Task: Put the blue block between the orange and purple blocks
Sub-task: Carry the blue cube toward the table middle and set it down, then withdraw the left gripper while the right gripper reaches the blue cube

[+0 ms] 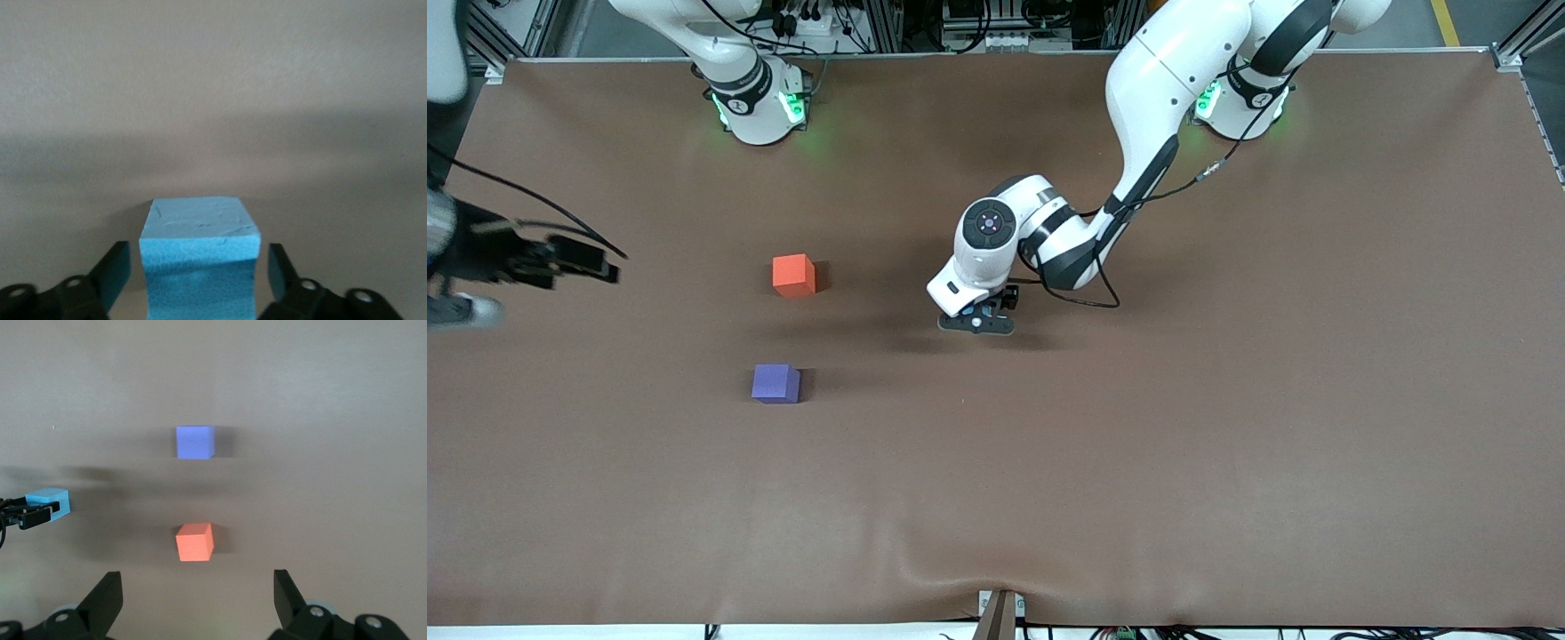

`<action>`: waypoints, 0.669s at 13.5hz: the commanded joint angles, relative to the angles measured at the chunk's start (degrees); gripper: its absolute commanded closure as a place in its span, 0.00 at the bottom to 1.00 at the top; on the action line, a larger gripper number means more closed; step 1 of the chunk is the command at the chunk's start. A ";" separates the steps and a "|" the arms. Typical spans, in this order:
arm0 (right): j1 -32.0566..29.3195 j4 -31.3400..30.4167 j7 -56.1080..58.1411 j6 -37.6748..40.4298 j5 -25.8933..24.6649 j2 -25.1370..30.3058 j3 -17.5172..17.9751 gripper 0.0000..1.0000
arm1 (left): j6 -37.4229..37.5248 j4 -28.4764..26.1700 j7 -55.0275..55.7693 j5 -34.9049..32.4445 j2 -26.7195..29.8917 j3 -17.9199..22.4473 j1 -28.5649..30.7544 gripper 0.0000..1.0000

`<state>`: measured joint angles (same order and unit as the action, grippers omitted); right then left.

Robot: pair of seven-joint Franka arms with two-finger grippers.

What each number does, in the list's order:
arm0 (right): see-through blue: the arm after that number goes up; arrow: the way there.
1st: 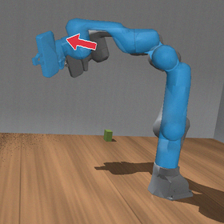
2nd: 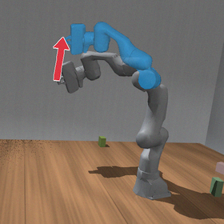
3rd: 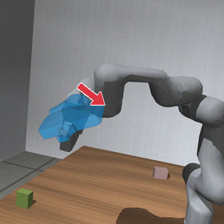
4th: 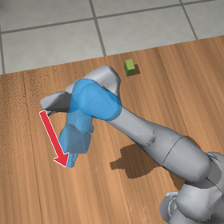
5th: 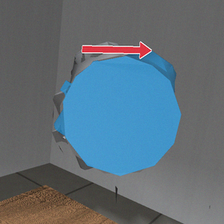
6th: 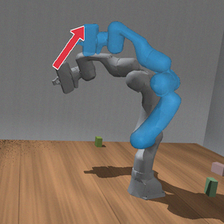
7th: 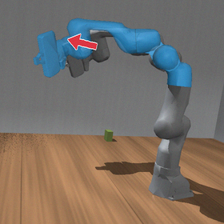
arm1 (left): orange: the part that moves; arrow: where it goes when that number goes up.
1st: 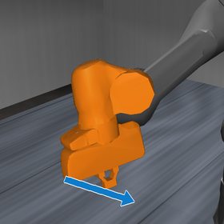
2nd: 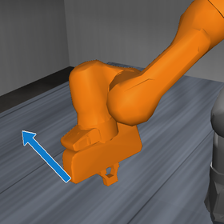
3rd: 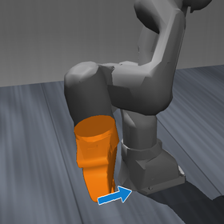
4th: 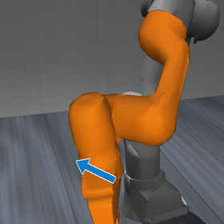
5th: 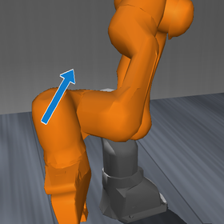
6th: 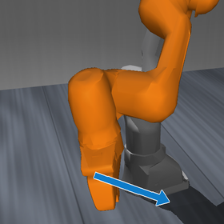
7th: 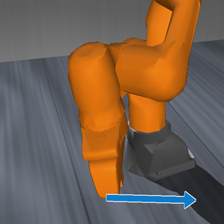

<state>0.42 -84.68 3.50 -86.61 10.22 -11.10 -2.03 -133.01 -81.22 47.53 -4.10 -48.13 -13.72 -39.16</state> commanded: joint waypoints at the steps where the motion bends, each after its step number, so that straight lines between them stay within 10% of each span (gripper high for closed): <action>1: 2.74 1.27 -0.25 0.30 1.81 -3.21 -0.34 0.00 | 6.06 0.62 3.17 -0.47 5.48 1.85 -0.40 0.00; 9: 17.92 1.18 0.10 -10.13 3.57 -15.87 0.10 0.00 | 25.94 0.36 -1.20 -0.38 28.16 8.45 15.23 0.00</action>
<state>13.92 -84.81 3.48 -94.30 12.23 -23.86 -1.54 -109.03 -78.24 47.75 -4.18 -24.61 -4.56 -28.28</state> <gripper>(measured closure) 0.000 0.000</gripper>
